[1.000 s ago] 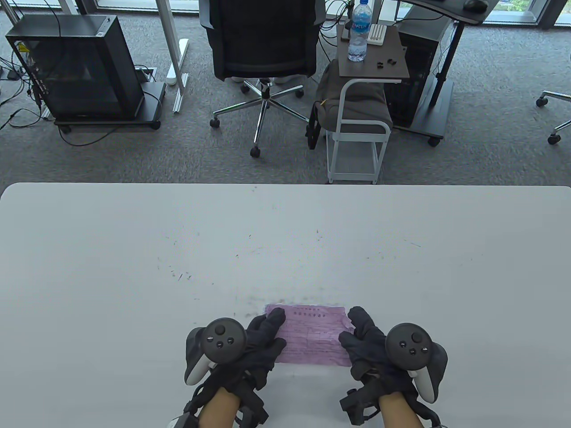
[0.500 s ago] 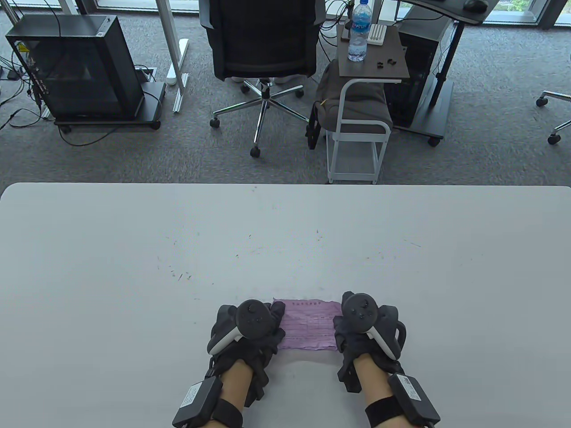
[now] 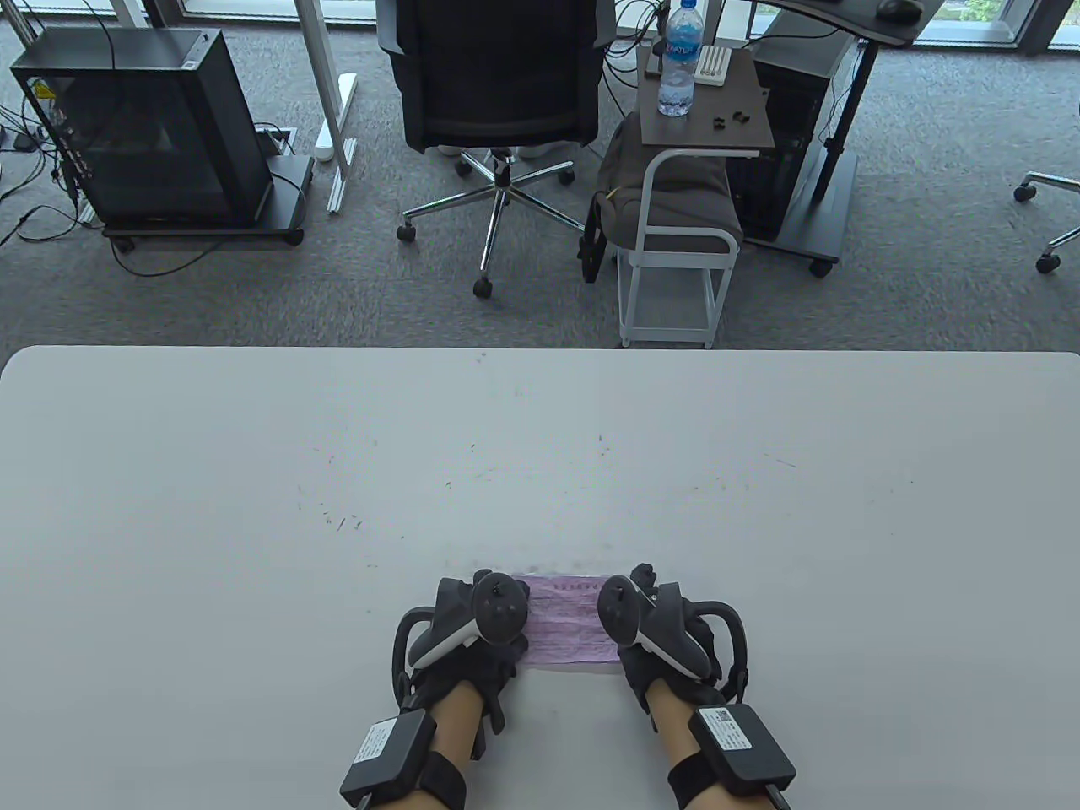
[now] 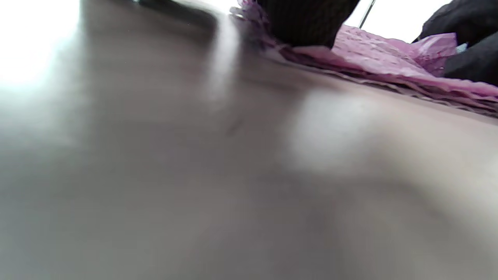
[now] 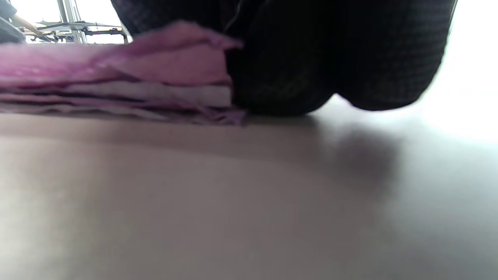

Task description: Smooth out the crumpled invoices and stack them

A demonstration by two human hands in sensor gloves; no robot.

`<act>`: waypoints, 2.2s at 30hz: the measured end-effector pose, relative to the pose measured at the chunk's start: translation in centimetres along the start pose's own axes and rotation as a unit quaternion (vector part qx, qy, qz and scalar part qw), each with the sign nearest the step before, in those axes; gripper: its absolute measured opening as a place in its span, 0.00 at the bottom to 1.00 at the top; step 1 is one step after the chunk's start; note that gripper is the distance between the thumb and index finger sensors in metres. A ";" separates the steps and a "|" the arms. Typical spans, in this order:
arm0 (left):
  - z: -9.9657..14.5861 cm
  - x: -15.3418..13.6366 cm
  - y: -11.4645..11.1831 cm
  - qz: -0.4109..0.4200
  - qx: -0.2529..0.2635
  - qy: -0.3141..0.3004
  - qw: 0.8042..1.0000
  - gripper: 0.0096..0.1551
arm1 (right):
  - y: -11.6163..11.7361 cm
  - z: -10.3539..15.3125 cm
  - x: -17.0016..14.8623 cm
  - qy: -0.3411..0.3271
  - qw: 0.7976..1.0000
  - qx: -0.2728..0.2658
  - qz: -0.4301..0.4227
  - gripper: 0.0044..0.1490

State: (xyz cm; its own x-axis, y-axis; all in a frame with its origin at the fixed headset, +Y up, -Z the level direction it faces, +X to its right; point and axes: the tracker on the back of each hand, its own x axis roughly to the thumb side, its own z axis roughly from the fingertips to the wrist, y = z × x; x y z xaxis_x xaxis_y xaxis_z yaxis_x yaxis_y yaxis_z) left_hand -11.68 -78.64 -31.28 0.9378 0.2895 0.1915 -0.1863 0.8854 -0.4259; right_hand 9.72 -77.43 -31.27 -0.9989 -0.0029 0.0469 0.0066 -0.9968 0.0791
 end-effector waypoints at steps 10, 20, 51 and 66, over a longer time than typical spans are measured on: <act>1.5 -2.3 1.1 0.071 0.055 -0.005 0.996 0.34 | -1.9 0.6 -6.2 0.081 0.978 -0.010 -0.192 0.31; 1.9 -2.3 1.0 0.293 0.084 -0.016 0.952 0.32 | -0.5 2.2 -7.2 0.049 0.923 -0.013 -0.381 0.33; 4.2 3.7 4.3 0.182 0.097 -0.210 0.956 0.28 | -2.7 0.2 -5.9 0.009 0.963 0.018 -0.268 0.34; 2.6 5.8 0.1 0.168 -0.193 -0.243 0.936 0.28 | -4.4 -6.4 3.9 -0.235 0.958 0.114 -0.119 0.30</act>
State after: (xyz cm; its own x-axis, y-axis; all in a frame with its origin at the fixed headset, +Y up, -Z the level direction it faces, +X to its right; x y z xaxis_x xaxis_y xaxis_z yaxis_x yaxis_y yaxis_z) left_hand -6.98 -75.90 -27.90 0.5836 0.7419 0.3300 -0.2386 0.5451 -0.8037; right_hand 5.52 -73.60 -37.85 -0.8428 0.3113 0.4391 -0.1547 -0.9214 0.3565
